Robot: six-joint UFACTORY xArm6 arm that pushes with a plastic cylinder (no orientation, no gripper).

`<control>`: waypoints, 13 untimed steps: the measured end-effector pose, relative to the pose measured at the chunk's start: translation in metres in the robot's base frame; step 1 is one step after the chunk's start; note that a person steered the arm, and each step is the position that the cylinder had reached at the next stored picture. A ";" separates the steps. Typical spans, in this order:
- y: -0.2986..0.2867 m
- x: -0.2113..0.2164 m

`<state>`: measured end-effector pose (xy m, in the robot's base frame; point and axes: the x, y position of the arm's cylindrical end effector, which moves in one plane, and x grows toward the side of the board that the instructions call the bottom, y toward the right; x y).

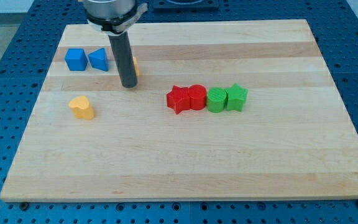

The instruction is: Put the yellow heart at the bottom right to the yellow hexagon

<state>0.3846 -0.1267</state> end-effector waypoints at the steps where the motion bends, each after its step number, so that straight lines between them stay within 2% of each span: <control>1: -0.004 -0.024; 2: -0.004 -0.027; 3: -0.017 0.001; 5: -0.139 0.011; 6: -0.146 0.053; 7: -0.127 0.078; 8: -0.086 0.083; 10: -0.067 0.100; 11: -0.058 0.092; 13: -0.044 0.040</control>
<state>0.4249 -0.1704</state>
